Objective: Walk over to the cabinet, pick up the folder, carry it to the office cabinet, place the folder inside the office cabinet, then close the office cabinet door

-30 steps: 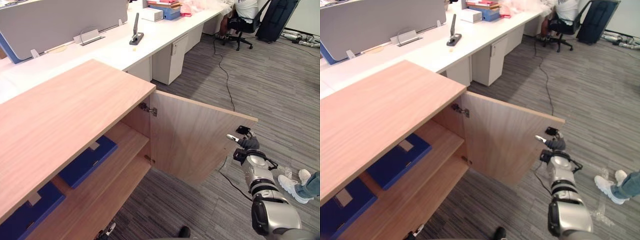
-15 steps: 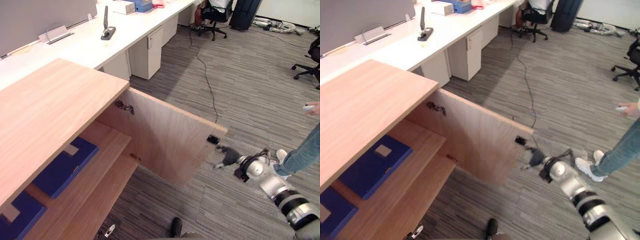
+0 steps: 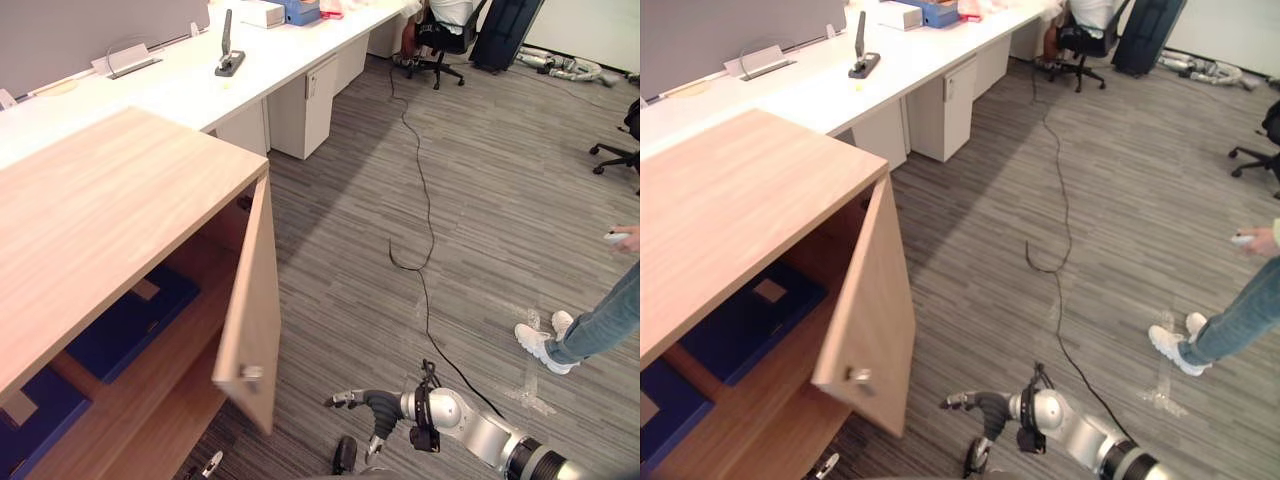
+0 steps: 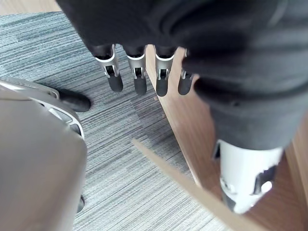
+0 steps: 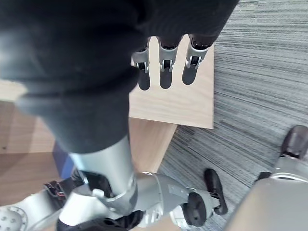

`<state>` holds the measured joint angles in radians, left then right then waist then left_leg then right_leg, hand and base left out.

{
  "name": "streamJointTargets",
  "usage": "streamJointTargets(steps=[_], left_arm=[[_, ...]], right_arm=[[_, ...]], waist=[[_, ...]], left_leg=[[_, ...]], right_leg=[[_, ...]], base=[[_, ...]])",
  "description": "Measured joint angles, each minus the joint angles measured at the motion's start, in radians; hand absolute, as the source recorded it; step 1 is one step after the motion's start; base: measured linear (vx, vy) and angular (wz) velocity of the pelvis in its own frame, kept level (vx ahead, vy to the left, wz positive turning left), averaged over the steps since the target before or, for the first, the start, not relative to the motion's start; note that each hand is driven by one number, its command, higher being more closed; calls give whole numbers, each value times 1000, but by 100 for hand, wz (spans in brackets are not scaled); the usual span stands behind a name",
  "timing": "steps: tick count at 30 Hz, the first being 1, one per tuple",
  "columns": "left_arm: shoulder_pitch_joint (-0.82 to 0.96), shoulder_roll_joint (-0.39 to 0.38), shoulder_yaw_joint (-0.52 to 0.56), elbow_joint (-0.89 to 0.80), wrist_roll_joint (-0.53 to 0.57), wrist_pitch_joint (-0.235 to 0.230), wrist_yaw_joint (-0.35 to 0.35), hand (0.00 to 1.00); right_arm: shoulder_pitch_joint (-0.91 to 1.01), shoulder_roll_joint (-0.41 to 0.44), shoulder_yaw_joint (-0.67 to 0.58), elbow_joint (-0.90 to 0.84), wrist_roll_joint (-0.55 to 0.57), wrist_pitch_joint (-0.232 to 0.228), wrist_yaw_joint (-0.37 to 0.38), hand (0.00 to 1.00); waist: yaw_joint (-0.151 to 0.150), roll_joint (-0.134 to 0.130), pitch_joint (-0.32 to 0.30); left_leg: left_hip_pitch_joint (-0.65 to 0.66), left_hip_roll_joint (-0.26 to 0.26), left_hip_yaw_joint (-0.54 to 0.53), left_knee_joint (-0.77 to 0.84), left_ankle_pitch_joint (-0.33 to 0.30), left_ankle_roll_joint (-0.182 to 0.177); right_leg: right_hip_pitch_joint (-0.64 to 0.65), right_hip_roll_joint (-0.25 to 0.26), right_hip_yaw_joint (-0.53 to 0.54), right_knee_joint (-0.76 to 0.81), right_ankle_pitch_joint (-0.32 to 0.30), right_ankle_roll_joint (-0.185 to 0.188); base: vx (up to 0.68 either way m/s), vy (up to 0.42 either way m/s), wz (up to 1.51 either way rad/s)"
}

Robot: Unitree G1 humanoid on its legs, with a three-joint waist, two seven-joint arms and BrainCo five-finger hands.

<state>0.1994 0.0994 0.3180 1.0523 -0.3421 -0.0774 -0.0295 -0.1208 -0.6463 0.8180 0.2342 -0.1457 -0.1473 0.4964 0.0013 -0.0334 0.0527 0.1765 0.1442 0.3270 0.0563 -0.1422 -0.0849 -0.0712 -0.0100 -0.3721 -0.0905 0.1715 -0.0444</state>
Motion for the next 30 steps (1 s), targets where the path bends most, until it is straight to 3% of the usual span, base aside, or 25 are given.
streamJointTargets(steps=[7,11,14,16,17,18,19,21,22,25,30], left_arm=[[-2,6,2,3,1,0,0,0],[-9,-9,3,18,18,1,5,0],[-35,-20,-29,1,20,-4,16,0],[-58,-39,-63,-4,41,-8,29,0],[-59,-40,-86,-7,58,-9,38,0],[-58,-22,-101,-17,68,-12,43,0],[-58,-6,-106,-19,71,-12,46,0],[-60,8,-107,-24,73,-12,49,0],[-61,2,-108,-23,78,-10,52,0],[-47,-14,-103,-24,90,-9,56,0],[-39,-20,-81,-24,92,-7,57,0]], right_arm=[[10,17,13,47,-76,-10,17,0],[23,108,-19,225,-90,-2,6,0],[81,185,-174,405,-114,15,-48,0],[102,228,-317,526,-141,39,-116,0],[119,261,-413,599,-150,54,-161,0],[123,319,-529,699,-149,70,-210,0],[123,357,-607,760,-143,80,-241,0],[114,403,-698,845,-126,96,-281,0],[108,435,-777,913,-106,113,-320,0],[157,482,-895,960,-65,146,-381,0],[169,506,-990,960,-28,166,-414,0]], waist=[[13,-5,-2],[22,1,3],[21,9,6],[23,49,29],[21,58,34],[21,42,27],[20,14,17],[25,-14,6],[46,-7,4],[49,22,-17],[57,21,-19]], left_leg=[[1,-2,2,1,0,0],[-8,-9,-44,1,5,8],[-75,-33,-193,2,27,30],[-107,-34,-327,5,34,37],[-118,-45,-401,12,47,42],[-152,-73,-498,26,52,40],[-173,-98,-552,29,61,35],[-198,-132,-607,30,75,27],[-212,-133,-657,30,87,21],[-229,-125,-751,6,118,6],[-228,-124,-797,-20,149,0]], right_leg=[[0,-3,4,0,2,2],[16,-17,-38,5,-2,6],[26,-74,-176,21,-19,29],[22,-113,-199,125,-51,44],[14,-139,-77,196,-71,44],[-1,-166,101,264,-153,64],[-7,-181,199,281,-206,90],[-2,-198,256,279,-248,146],[13,-199,221,275,-256,165],[73,-193,100,232,-259,170],[115,-189,28,206,-259,169]], base=[[-14,27,-1],[-29,14,33],[-66,31,135],[-28,138,190],[2,233,221],[-12,187,236],[1,32,192],[17,-70,118],[11,-81,96],[41,-134,107],[29,-52,46]])
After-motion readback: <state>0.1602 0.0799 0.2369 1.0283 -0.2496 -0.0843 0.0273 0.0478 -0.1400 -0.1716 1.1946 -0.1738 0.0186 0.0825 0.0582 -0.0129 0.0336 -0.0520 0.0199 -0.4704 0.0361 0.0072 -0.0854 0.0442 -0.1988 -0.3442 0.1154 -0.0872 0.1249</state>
